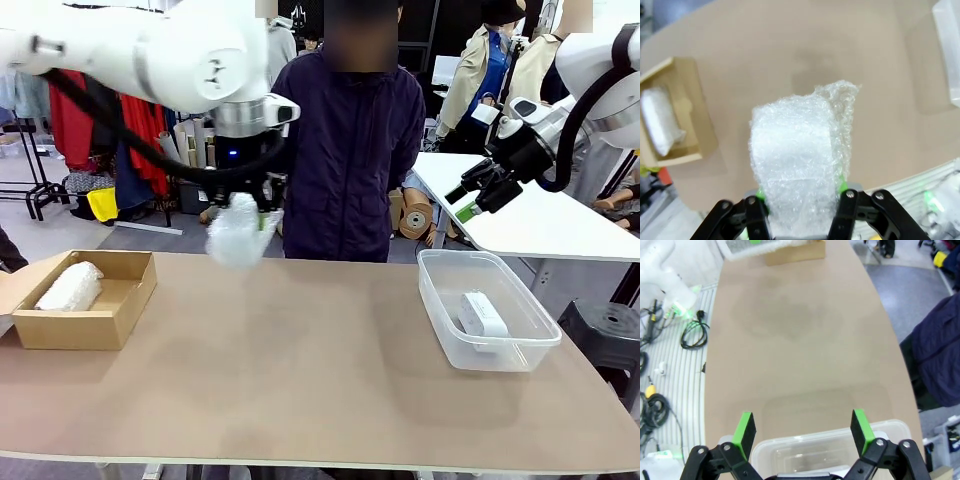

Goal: Separate and place wrapped and unwrapped clocks.
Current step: If the picked Digital clock is wrapped, place it in the Package Box ; if not, place it in the Organizing box.

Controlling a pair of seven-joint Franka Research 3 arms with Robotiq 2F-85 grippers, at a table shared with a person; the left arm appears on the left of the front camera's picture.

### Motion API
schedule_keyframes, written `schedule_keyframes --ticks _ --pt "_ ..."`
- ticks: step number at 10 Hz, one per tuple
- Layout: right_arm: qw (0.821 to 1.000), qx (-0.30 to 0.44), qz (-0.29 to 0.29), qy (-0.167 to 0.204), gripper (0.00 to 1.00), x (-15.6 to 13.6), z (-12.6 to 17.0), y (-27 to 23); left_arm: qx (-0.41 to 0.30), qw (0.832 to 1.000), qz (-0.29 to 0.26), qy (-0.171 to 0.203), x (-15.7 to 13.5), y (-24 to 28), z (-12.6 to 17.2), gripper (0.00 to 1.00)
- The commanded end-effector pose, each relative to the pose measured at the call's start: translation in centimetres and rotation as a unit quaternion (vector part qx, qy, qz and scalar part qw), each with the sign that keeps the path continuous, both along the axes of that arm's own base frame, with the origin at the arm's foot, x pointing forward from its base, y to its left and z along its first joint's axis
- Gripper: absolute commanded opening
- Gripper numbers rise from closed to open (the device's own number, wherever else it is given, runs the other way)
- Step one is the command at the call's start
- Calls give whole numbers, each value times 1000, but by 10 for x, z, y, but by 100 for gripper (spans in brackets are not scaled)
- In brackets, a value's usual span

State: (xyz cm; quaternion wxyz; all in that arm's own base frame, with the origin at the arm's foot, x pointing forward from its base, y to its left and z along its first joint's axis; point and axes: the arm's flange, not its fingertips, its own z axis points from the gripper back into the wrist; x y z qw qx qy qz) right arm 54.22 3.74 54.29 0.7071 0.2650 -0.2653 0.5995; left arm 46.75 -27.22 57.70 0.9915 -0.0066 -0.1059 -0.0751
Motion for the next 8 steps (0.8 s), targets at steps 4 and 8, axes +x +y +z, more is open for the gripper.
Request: schedule_keyframes --ticks 4,8 --pt "1000 0 -6 2 100 0 3 1 -48 999 -8 -19 -31 110 16 0" --pt "1000 0 -6 2 100 0 3 1 -34 999 8 -19 -28 124 24 0"
